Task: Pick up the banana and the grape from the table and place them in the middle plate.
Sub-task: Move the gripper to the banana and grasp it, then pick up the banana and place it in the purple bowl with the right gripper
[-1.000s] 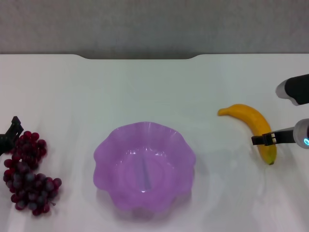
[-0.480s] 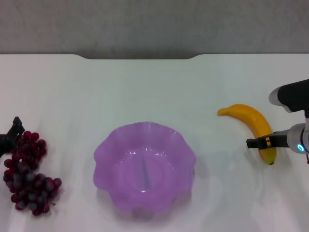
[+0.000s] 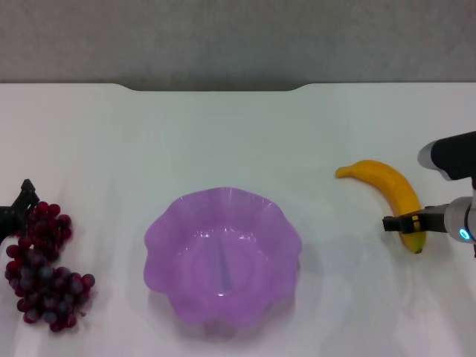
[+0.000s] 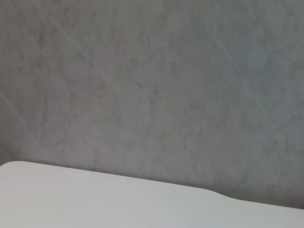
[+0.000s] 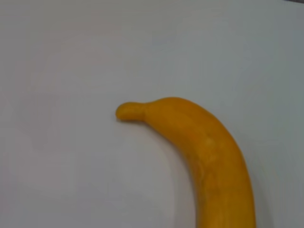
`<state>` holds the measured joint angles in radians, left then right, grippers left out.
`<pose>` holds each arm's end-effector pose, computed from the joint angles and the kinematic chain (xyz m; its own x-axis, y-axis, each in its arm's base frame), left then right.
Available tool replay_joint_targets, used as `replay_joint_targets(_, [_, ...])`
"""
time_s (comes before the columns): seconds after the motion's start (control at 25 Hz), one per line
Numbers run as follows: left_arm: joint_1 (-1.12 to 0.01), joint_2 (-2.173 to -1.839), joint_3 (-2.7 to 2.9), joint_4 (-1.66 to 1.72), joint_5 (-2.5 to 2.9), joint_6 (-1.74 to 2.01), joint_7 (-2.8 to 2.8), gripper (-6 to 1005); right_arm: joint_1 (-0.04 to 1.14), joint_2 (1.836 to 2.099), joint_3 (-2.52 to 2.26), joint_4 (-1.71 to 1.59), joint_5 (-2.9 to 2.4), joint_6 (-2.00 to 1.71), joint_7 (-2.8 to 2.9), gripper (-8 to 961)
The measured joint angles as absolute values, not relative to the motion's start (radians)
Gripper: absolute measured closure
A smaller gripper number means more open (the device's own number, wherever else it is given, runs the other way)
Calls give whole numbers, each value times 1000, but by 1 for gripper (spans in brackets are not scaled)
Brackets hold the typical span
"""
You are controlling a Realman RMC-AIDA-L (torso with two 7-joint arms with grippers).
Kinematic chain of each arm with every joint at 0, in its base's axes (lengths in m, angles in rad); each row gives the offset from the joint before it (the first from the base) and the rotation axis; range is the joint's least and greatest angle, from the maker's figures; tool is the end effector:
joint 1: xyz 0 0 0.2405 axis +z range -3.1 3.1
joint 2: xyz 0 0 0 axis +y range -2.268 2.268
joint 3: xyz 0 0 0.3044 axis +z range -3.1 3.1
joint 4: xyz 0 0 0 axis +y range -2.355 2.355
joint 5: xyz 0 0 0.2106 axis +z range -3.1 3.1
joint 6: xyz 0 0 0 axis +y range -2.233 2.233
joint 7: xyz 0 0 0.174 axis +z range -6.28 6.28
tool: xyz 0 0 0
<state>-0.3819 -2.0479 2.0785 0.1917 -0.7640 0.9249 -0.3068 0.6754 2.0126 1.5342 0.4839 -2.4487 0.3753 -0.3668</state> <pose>-0.4242 0.3701 -0.0265 0.5609 0.1503 0.8142 0.8161 0.0653 -0.5742 0.3681 0.4593 -0.0815 0.6016 -0.7520 -0.2694 -0.6353 -0.2461 -0.7320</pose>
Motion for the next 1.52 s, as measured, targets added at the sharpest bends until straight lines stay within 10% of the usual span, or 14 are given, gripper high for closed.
replay_joint_targets(0.52, [-382, -2048, 2079, 192, -764, 924, -305, 113, 675, 2013, 1499, 474, -2436, 336, -366, 70])
replay_joint_targets(0.96, [-382, -2048, 2079, 188, -764, 923, -305, 113, 657, 2013, 1494, 499, -2436, 334, -365, 431])
replay_joint_targets(1.52, [-377, -2045, 2078, 184, -766, 916, -305, 113, 356, 2007, 1380, 1146, -2494, 361, -368, 446])
